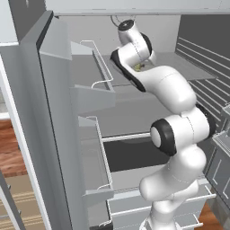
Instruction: Retrieve the butter from the fridge and place it on a plate on the dining table. Then retrieve the butter knife by the fridge and place it near the plate.
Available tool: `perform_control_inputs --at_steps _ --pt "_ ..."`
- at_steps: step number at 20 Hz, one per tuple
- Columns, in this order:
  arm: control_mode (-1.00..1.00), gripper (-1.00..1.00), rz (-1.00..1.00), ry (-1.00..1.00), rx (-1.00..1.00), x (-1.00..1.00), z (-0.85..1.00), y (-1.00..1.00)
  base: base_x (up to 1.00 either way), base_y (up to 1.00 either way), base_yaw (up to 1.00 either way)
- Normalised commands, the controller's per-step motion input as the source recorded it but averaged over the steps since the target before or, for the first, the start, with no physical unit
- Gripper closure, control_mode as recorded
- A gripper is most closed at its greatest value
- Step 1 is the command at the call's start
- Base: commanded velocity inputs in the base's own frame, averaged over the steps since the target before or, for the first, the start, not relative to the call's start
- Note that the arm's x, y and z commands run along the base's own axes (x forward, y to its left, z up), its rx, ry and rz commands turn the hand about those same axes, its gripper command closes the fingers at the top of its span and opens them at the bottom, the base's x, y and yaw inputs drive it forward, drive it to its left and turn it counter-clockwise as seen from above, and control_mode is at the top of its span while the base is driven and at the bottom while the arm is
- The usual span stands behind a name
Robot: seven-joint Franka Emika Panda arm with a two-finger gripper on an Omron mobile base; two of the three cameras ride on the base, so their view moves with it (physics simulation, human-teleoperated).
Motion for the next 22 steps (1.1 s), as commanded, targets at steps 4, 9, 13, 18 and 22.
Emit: perform_control_inputs --at_steps 4,9,13,18,22 --pt "-1.00 1.00 0.21 -0.10 0.01 -0.04 0.00 0.00 0.00 0.00 0.00" --pt "-1.00 1.00 0.17 -0.22 0.04 -0.08 0.00 -0.01 0.00 0.00 0.00" --pt "-1.00 1.00 0.14 -0.09 0.08 -0.05 0.00 -0.08 0.00 0.00 0.00" --pt "-1.00 1.00 0.15 0.04 0.11 -0.01 0.09 -0.10 0.00 0.00 0.00" --pt "-1.00 1.00 0.13 0.04 0.05 0.00 0.02 -0.03 0.00 0.00 0.00"
